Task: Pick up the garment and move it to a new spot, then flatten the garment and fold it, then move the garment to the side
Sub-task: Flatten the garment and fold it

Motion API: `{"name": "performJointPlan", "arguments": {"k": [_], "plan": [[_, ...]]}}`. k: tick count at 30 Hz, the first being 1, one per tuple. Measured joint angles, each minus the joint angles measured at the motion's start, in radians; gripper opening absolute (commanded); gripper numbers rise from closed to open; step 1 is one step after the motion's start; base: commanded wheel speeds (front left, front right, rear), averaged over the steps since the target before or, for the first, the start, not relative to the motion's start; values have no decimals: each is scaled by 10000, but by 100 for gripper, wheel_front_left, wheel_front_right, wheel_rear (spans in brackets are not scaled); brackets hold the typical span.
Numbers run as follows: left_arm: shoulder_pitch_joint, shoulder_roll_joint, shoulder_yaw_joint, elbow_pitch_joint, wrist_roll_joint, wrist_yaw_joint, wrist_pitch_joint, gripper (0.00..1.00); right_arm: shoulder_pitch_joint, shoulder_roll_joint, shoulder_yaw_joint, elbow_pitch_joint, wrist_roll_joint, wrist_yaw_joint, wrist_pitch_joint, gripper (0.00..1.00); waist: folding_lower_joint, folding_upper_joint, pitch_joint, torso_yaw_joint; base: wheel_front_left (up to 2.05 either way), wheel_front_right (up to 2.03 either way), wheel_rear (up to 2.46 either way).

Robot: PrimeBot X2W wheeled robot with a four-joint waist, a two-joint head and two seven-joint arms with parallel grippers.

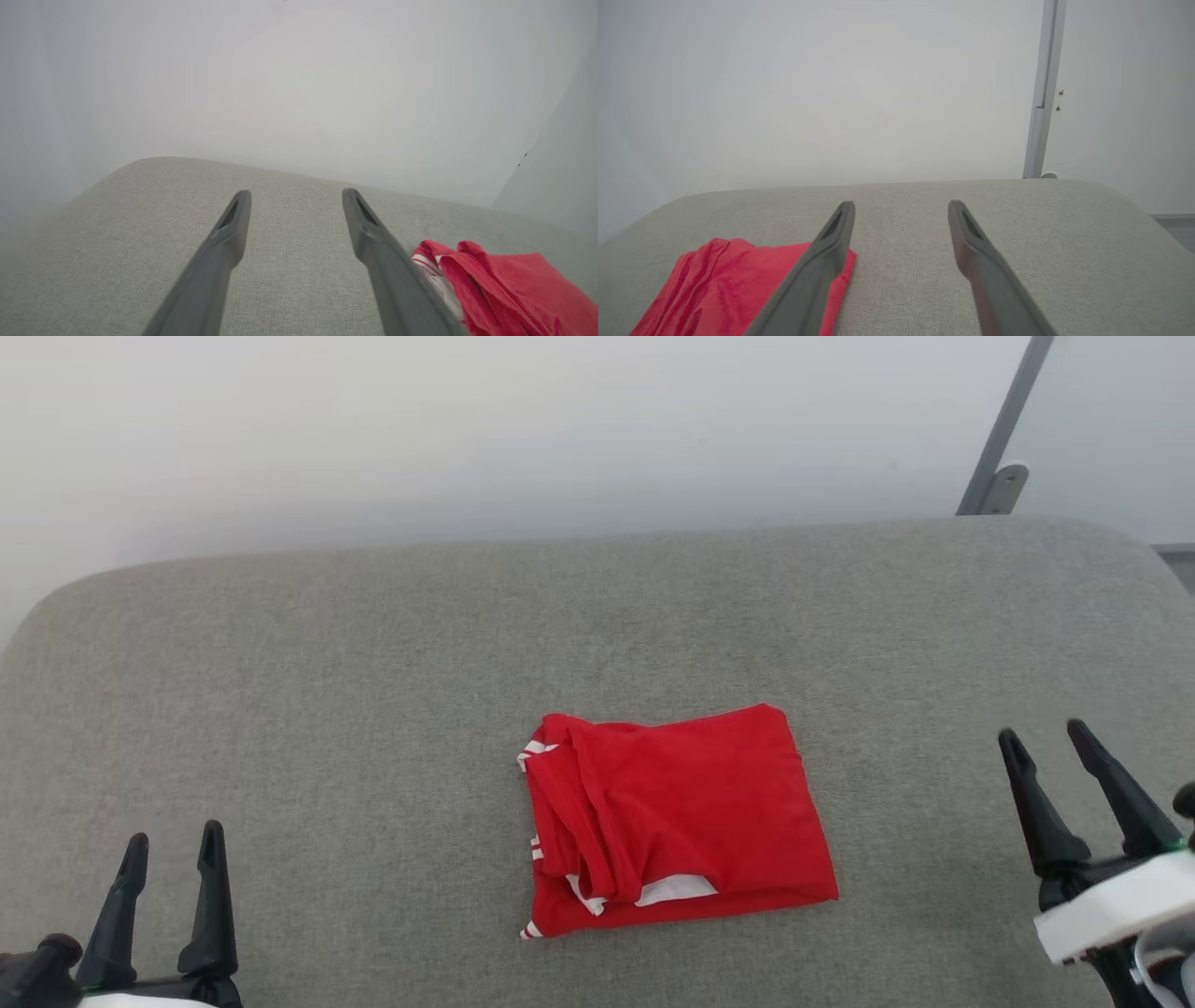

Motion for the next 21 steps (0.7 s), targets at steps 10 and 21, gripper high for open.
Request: {"name": "performJointPlan", "arguments": {"k": [10, 21], "plan": [[133, 194, -209, 180, 153, 0, 0, 100, 499, 50, -94, 694, -581, 0, -947, 100, 0, 0, -196, -19, 0, 0, 0], [-13, 261, -441, 301, 178, 0, 0, 100, 913, 694, -479, 107, -871, 0, -993, 100, 0, 0, -184, 117, 0, 0, 0]]}}
